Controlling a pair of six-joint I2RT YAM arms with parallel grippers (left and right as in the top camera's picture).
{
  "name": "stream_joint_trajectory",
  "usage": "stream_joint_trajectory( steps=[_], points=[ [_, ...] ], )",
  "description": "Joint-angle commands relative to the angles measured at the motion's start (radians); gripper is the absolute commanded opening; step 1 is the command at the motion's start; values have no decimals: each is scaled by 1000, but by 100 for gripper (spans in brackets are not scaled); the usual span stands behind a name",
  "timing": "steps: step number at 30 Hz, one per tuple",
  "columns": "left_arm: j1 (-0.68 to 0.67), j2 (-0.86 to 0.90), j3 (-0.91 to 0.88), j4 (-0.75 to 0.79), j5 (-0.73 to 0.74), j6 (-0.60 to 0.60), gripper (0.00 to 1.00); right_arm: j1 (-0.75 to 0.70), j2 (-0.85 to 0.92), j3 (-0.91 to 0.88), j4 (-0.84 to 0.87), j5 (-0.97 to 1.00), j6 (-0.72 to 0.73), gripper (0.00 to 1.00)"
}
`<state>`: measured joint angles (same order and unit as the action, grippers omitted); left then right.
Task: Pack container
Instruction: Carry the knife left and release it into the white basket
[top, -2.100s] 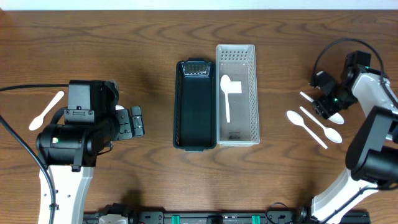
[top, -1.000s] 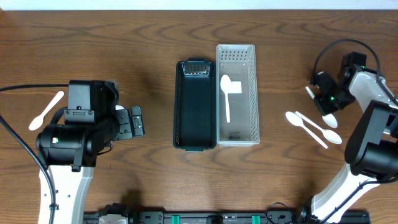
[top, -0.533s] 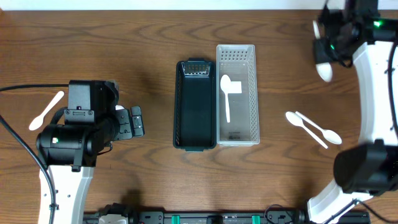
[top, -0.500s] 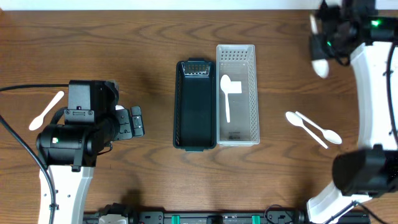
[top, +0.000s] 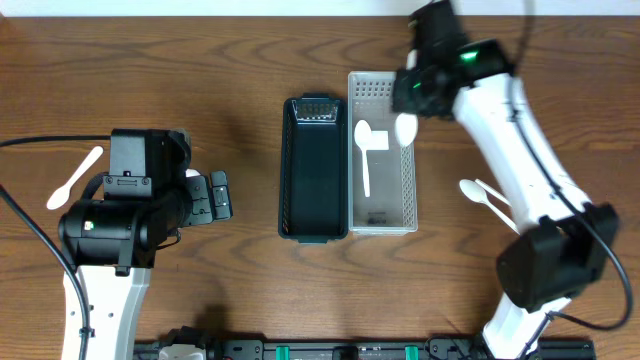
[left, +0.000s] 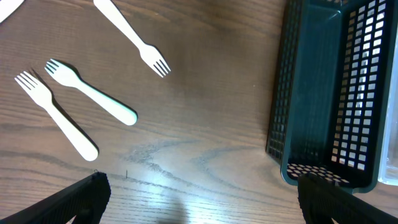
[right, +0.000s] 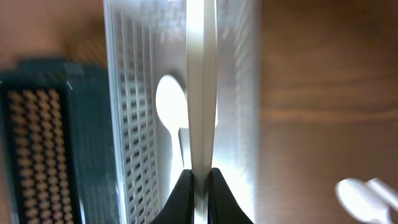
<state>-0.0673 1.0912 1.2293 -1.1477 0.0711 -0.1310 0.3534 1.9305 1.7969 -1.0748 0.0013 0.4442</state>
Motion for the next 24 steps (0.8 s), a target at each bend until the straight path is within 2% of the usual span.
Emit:
stream_joint_trajectory(
  steps=[1,7,12,16,21,24],
  points=[
    [-2,-1,14,-3,-12,-1,98,58,50,-28,1,61,50,1],
    [-2,-1,14,-4,-12,-1,98,113,150,-34,0,70,57,2],
    [-2,-1,14,-4,-12,-1,98,113,186,-34,-2,69,55,25],
    [-2,-1,14,-4,-12,-1,98,112,186,-31,16,69,-28,42],
    [-2,-1,14,-4,-12,-1,98,100,158,16,3,73,-142,42],
    [-2,-1,14,-5,-12,-1,98,66,116,101,-56,119,-159,43]
  ],
)
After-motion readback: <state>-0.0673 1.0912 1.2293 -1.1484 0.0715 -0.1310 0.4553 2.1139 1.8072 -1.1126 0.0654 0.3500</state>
